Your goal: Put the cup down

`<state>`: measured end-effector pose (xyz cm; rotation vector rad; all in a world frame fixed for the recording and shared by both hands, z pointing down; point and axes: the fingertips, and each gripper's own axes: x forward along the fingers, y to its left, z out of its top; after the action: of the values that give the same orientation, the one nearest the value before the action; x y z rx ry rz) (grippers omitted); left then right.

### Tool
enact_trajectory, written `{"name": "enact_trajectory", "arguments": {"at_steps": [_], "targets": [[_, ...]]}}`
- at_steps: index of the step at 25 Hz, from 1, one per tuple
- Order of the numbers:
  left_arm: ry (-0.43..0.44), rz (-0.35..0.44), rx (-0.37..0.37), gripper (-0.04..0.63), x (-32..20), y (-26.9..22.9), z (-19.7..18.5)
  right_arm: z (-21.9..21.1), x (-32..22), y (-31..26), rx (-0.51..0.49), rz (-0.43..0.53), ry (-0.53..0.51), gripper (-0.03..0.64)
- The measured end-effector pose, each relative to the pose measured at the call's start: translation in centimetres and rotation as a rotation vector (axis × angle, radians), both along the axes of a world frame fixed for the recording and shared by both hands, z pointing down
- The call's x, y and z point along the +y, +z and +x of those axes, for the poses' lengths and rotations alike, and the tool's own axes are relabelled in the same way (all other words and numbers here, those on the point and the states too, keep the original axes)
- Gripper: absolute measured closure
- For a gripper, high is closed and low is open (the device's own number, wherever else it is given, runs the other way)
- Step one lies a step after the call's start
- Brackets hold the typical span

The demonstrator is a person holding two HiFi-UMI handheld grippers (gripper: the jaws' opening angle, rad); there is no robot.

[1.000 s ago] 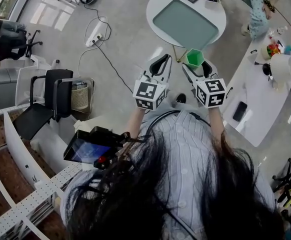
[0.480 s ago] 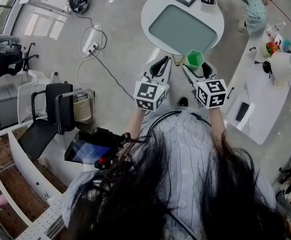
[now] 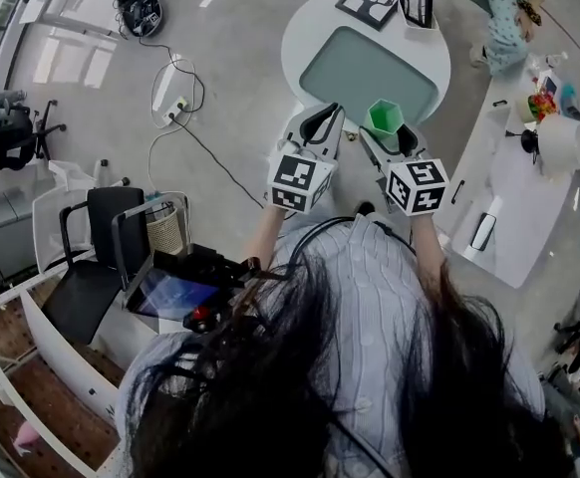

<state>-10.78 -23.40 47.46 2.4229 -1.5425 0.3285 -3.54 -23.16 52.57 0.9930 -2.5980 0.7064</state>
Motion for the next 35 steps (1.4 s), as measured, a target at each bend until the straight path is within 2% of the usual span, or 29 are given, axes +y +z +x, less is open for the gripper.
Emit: {"name": "enact_trajectory", "arguments": {"at_steps": [14, 23, 31, 35], "targets": [[0.078, -0.059, 0.042, 0.569, -5.6, 2.2, -4.0, -3.8, -4.2, 4.0, 0.048, -0.059, 0.070, 0.298], [0.146, -0.097, 0.038, 0.569, -8.3, 3.5, -4.9, -5.4, -5.6, 10.3, 0.117, -0.136, 0.113, 0.298], [0.206, -0.129, 0.025, 0.569, -9.3, 4.7, -5.2, -7.2, -7.0, 13.3, 0.248, -0.086, 0.075, 0.298], [0.226, -0.140, 0.017, 0.569, -9.5, 5.0, -5.5, -7.8, -7.7, 13.8, 0.268, -0.069, 0.079, 0.298]]}}
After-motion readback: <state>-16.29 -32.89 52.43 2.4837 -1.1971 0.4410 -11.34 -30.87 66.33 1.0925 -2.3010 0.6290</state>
